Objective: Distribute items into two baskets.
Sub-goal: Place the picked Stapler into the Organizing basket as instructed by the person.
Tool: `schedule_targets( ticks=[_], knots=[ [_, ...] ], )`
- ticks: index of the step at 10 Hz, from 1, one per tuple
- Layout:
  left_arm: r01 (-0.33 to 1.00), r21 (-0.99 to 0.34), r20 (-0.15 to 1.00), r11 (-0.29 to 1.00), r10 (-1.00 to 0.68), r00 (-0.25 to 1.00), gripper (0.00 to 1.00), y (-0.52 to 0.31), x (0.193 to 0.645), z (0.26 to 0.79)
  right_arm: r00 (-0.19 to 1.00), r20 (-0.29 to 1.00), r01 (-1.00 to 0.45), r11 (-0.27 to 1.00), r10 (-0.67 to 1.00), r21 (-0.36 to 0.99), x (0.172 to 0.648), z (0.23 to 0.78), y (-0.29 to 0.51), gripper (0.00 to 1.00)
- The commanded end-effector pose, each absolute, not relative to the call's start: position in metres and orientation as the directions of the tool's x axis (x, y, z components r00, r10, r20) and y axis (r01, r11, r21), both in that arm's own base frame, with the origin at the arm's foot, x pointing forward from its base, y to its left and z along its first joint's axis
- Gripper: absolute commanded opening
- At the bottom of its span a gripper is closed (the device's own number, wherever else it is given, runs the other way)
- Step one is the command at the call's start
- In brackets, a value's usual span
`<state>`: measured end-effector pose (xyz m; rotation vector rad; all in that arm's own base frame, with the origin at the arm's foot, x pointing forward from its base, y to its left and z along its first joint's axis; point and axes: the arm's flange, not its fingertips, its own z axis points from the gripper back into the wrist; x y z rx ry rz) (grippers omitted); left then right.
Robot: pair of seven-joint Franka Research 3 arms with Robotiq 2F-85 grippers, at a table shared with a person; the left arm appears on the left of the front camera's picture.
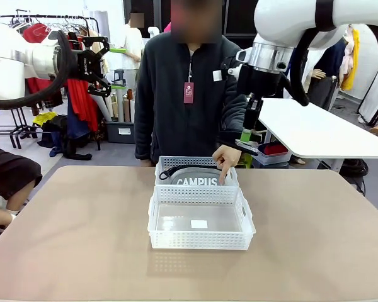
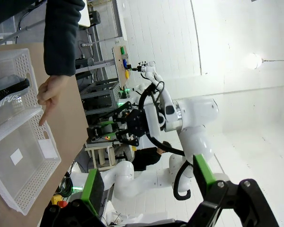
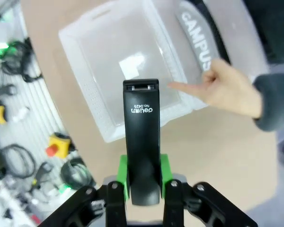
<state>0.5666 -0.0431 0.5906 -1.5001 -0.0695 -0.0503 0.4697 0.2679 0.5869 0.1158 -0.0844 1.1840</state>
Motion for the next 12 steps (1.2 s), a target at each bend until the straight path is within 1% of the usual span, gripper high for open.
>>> schedule_targets(
  ticks=[1, 2, 6, 7, 8, 12],
  knots=[
    [0.081, -0.995, 0.082, 0.067, 0.011, 0.997, 1.00, -0.043, 0.566, 0.593, 0.356, 0.172, -0.930, 0.366, 0.919, -0.034, 0.463, 0.589, 0.260, 0.00],
    [0.081, -0.995, 0.082, 0.067, 0.011, 0.997, 1.00, -0.043, 0.566, 0.593, 0.375, 0.127, -0.927, 0.372, 0.918, 0.046, 0.470, 0.587, 0.268, 0.00],
    [0.081, -0.995, 0.082, 0.067, 0.011, 0.997, 1.00, -0.043, 0.566, 0.593, 0.365, 0.122, -0.931, 0.364, 0.923, 0.032, 0.470, 0.585, 0.270, 0.00],
    [0.081, -0.995, 0.082, 0.067, 0.011, 0.997, 1.00, -0.043, 0.566, 0.593, 0.330, 0.100, -0.944, 0.325, 0.939, 0.060, 0.467, 0.568, 0.281, 0.00],
    [0.081, -0.995, 0.082, 0.067, 0.011, 0.997, 1.00, -0.043, 0.566, 0.593, 0.268, 0.076, -0.963, 0.265, 0.960, 0.049, 0.468, 0.552, 0.294, 0.00],
    [0.081, -0.995, 0.082, 0.067, 0.011, 0.997, 1.00, -0.043, 0.566, 0.593, 0.133, 0.033, -0.991, 0.132, 0.991, 0.031, 0.456, 0.499, 0.336, 0.00]
  ],
)
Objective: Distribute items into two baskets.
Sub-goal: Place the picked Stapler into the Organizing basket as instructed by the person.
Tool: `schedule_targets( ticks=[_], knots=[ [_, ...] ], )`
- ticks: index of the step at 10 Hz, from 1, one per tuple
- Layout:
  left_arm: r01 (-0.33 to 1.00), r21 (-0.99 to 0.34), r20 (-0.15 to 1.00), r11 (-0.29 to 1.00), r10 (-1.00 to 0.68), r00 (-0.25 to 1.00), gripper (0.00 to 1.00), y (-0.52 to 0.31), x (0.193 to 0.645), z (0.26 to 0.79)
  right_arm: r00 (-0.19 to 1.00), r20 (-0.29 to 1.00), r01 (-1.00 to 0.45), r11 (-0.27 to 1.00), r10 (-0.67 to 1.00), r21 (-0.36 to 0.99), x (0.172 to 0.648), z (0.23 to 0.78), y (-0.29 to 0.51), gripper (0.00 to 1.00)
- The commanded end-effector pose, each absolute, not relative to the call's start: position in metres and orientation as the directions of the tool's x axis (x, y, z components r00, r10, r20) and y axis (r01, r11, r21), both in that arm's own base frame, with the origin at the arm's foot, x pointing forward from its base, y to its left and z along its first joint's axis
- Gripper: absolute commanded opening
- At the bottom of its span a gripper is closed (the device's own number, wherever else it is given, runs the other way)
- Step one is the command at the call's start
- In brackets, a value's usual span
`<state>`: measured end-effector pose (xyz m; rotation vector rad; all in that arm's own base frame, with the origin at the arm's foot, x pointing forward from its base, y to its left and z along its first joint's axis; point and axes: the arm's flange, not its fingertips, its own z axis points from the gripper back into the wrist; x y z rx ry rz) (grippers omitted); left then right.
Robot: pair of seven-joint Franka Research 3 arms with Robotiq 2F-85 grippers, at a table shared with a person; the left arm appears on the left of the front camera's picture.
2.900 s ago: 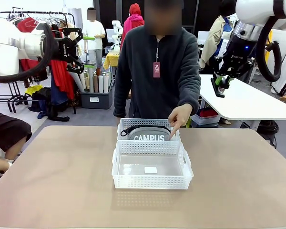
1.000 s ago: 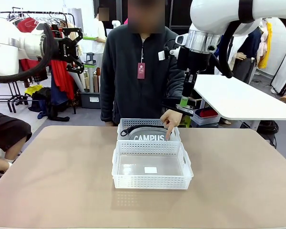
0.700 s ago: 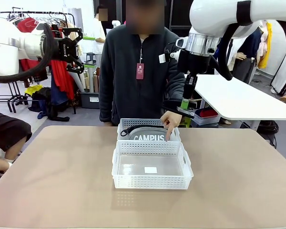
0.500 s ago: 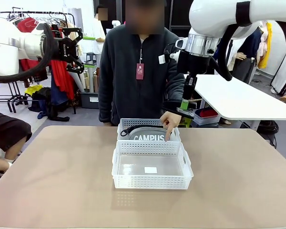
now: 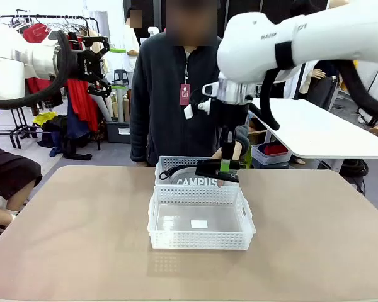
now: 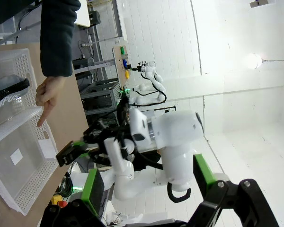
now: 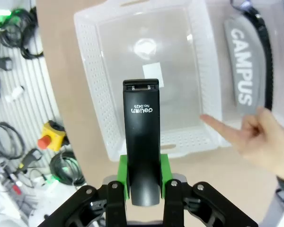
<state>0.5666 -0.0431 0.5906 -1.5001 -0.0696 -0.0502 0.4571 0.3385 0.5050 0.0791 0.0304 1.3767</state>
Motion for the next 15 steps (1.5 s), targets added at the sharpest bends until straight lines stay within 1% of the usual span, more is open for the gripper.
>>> schedule_targets(
  ticks=[1, 3, 4, 7, 9, 12, 15],
  knots=[
    [0.081, -0.995, 0.082, 0.067, 0.011, 0.997, 1.00, -0.043, 0.566, 0.593, 0.084, 0.028, -0.996, 0.084, 0.996, 0.010, 0.452, 0.489, 0.340, 0.00],
    [0.081, -0.995, 0.082, 0.067, 0.011, 0.997, 1.00, -0.043, 0.566, 0.593, -0.002, 0.021, -1.000, -0.003, 1.000, 0.013, 0.440, 0.465, 0.354, 0.00],
    [0.081, -0.995, 0.082, 0.067, 0.011, 0.997, 1.00, -0.043, 0.566, 0.593, -0.035, 0.010, -0.999, -0.035, 0.999, -0.017, 0.436, 0.454, 0.358, 0.00],
    [0.081, -0.995, 0.082, 0.067, 0.011, 0.997, 1.00, -0.043, 0.566, 0.593, -0.046, 0.006, -0.998, -0.046, 0.999, -0.040, 0.431, 0.434, 0.365, 0.00],
    [0.081, -0.995, 0.082, 0.067, 0.011, 0.997, 1.00, -0.043, 0.566, 0.593, -0.054, -0.022, -0.994, -0.055, 0.998, -0.090, 0.433, 0.412, 0.371, 0.00],
    [0.081, -0.995, 0.082, 0.067, 0.011, 0.997, 1.00, -0.043, 0.566, 0.593, -0.056, -0.059, -0.990, -0.063, 0.997, -0.127, 0.441, 0.387, 0.385, 0.00],
    [0.081, -0.995, 0.082, 0.067, 0.011, 0.997, 1.00, -0.043, 0.566, 0.593, -0.035, -0.078, -0.992, -0.044, 0.996, -0.117, 0.445, 0.363, 0.392, 0.00]
  ],
)
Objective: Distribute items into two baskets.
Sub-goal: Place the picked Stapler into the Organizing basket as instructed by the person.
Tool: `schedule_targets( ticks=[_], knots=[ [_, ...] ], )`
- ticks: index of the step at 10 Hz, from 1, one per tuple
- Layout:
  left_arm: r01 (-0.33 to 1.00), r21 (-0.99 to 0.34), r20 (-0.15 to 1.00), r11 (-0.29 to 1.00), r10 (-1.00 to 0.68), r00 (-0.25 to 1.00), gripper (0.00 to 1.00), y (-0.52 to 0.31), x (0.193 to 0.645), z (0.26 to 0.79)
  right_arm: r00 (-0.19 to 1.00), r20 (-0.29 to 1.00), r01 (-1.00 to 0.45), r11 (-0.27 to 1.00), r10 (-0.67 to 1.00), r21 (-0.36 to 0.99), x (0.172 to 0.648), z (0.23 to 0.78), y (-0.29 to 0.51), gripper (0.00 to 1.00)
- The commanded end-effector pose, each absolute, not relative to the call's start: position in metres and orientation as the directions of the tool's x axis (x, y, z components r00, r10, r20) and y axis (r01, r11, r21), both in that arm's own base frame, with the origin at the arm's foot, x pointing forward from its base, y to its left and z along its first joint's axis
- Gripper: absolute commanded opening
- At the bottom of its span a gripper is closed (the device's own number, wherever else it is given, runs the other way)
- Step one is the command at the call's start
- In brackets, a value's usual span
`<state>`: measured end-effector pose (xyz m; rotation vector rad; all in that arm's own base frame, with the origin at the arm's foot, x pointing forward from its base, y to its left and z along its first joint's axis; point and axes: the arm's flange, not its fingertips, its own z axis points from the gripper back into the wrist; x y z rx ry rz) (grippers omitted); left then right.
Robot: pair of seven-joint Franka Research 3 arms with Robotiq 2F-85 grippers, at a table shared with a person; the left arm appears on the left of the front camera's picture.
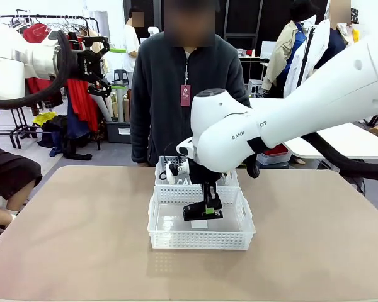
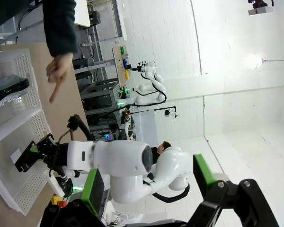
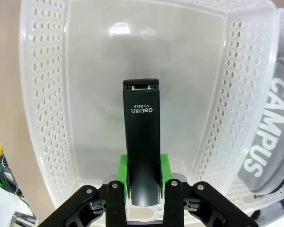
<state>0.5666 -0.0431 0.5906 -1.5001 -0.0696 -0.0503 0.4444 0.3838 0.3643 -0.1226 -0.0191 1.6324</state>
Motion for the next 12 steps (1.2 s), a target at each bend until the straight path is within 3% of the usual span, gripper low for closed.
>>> schedule_targets(
  ticks=[1, 7, 8, 12],
  knots=[
    [0.081, -0.995, 0.082, 0.067, 0.011, 0.997, 1.00, -0.043, 0.566, 0.593, -0.017, -0.077, -0.994, -0.025, 0.997, -0.109, 0.447, 0.356, 0.393, 0.00],
    [0.081, -0.995, 0.082, 0.067, 0.011, 0.997, 1.00, -0.043, 0.566, 0.593, 0.062, -0.089, -0.995, 0.054, 0.994, -0.081, 0.452, 0.335, 0.389, 0.00],
    [0.081, -0.995, 0.082, 0.067, 0.011, 0.997, 1.00, -0.043, 0.566, 0.593, 0.071, -0.091, -0.995, 0.064, 0.993, -0.078, 0.452, 0.333, 0.390, 0.08],
    [0.081, -0.995, 0.082, 0.067, 0.011, 0.997, 1.00, -0.043, 0.566, 0.593, 0.105, -0.079, -0.993, 0.100, 0.991, -0.066, 0.454, 0.338, 0.388, 0.81]
  ],
)
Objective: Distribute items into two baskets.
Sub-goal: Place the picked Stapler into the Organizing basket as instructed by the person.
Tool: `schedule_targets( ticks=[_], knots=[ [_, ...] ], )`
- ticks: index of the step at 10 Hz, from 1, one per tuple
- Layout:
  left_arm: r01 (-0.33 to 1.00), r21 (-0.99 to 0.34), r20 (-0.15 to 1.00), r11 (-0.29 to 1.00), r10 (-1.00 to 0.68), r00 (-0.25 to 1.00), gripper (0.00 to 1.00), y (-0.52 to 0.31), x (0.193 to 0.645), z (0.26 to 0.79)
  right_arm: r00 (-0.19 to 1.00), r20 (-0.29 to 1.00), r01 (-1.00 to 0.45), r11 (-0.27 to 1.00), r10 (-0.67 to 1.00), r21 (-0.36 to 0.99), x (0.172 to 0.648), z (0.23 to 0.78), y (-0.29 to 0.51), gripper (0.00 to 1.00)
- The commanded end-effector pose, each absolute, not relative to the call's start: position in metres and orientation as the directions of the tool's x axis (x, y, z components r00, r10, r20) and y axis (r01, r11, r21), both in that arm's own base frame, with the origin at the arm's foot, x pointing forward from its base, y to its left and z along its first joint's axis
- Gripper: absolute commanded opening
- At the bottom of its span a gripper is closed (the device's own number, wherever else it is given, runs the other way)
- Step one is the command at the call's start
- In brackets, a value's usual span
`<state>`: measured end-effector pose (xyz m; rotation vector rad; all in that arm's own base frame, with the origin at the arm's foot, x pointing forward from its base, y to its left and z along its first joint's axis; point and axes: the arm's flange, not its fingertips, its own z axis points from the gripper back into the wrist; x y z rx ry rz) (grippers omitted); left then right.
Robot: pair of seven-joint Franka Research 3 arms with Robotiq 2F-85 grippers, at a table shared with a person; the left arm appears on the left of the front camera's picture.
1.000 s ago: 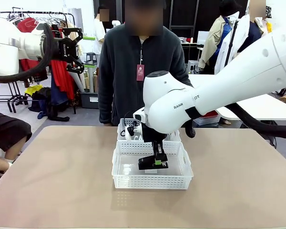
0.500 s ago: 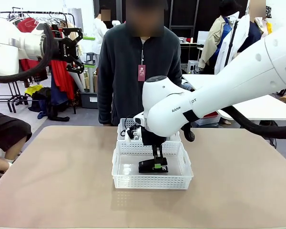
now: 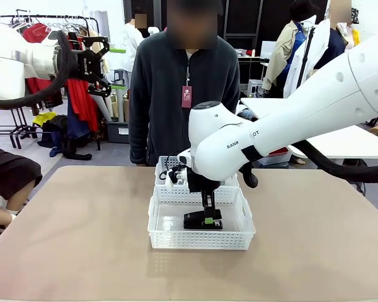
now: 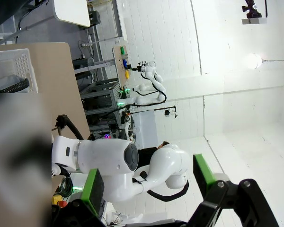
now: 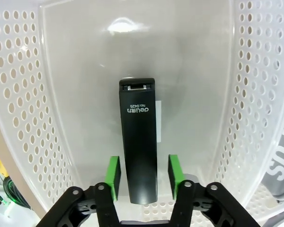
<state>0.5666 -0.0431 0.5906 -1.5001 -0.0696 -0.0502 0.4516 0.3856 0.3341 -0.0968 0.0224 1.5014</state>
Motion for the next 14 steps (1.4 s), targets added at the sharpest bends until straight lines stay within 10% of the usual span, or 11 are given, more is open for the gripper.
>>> schedule_targets(
  ticks=[1, 14],
  knots=[
    [0.081, -0.995, 0.082, 0.067, 0.011, 0.997, 1.00, -0.043, 0.566, 0.593, 0.114, -0.075, -0.992, 0.109, 0.991, -0.064, 0.455, 0.341, 0.387, 0.99],
    [0.081, -0.995, 0.082, 0.067, 0.011, 0.997, 1.00, -0.043, 0.566, 0.593, 0.154, -0.026, -0.987, 0.153, 0.988, -0.040, 0.467, 0.359, 0.383, 1.00]
  ],
)
